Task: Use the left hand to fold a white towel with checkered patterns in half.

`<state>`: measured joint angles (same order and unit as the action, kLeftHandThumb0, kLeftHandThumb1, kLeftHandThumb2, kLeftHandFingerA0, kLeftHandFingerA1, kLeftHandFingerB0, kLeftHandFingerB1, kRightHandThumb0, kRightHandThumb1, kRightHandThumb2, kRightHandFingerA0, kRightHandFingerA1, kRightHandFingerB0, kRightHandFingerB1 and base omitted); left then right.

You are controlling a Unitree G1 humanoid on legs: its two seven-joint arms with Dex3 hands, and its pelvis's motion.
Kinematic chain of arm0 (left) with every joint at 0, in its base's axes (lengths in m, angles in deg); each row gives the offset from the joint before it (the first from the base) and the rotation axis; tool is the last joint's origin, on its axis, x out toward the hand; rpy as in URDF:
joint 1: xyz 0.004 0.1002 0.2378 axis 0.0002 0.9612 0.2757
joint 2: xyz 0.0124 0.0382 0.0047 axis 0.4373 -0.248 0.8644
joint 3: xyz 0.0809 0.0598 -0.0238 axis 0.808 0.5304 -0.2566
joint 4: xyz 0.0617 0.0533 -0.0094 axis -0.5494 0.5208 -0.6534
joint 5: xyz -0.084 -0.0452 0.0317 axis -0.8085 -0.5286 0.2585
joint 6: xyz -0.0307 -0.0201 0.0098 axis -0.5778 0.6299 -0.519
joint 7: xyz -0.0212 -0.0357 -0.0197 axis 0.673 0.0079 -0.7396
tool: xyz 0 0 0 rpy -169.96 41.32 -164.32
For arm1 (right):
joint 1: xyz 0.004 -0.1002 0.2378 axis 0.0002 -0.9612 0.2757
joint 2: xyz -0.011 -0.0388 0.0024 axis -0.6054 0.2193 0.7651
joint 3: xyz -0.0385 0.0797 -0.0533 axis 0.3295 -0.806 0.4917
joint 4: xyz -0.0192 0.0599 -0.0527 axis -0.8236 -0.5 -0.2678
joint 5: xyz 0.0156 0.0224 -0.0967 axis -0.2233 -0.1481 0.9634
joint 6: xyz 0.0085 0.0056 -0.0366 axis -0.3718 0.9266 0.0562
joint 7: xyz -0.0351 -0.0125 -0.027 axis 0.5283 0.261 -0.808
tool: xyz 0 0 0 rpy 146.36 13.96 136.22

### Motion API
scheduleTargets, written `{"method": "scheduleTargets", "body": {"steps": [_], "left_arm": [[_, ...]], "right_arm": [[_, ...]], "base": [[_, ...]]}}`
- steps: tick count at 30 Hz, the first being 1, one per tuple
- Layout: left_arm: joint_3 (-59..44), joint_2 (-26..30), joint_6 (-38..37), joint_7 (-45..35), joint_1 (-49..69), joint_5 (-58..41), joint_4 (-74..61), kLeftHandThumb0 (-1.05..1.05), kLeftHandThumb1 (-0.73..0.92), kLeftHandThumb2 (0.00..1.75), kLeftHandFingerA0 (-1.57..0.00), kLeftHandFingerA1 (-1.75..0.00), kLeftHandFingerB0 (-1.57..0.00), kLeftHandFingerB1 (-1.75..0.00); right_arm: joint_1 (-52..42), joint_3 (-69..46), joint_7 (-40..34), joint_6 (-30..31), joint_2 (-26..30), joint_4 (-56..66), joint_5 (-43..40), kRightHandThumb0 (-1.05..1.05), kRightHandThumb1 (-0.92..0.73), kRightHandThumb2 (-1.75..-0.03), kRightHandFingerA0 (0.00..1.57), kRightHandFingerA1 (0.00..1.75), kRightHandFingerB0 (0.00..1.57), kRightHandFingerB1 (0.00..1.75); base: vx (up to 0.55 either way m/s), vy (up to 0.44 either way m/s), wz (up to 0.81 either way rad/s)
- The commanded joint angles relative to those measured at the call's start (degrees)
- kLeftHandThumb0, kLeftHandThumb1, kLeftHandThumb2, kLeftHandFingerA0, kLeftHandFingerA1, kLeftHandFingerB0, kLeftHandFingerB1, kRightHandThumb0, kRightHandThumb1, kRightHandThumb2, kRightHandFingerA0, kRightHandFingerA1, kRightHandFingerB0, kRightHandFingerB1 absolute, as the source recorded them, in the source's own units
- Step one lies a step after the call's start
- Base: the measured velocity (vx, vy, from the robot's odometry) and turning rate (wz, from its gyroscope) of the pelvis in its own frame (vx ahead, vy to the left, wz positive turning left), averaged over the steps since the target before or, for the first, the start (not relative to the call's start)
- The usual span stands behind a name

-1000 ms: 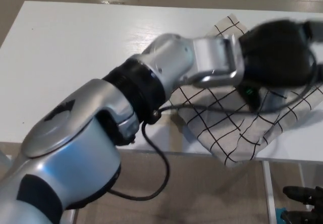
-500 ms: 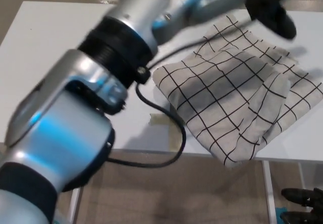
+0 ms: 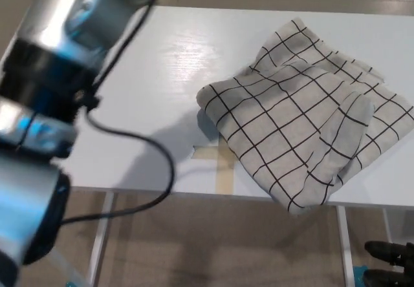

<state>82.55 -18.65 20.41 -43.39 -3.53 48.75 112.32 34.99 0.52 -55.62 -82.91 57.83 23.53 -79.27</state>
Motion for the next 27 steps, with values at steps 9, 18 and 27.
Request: {"method": "scheduleTargets", "body": {"steps": [9, 18, 27], "left_arm": [[-60.27, 14.86, 36.99, -52.06, 73.87, -91.13, -47.2, -0.75, 0.48, 0.82, 0.0, -0.03, -0.13, -0.1], [-58.68, 17.34, 36.93, -68.62, 85.07, -86.07, -39.42, -0.79, 0.51, 0.56, -0.01, -0.28, -0.09, -0.26], [-46.73, 19.81, 26.05, -69.25, 92.69, -72.27, -32.58, -0.83, 0.55, 0.59, -0.04, -0.26, -0.07, -0.25]], "right_arm": [[-0.43, -10.08, -1.02, 6.96, 1.56, 7.35, -10.26, -0.53, -0.6, -0.58, 0.6, 0.68, 0.71, 0.54], [-0.92, -9.31, -0.57, 6.74, 0.39, 8.32, -9.64, -0.53, -0.6, -0.58, 0.58, 0.66, 0.68, 0.53], [-7.61, -3.81, 1.55, 1.63, -2.89, 5.57, -5.39, -0.49, -0.6, -0.58, 0.58, 0.65, 0.64, 0.51]], "base": [[0.0, 0.0, 0.0], [0.0, 0.0, 0.0], [0.0, 0.0, 0.0]]}}
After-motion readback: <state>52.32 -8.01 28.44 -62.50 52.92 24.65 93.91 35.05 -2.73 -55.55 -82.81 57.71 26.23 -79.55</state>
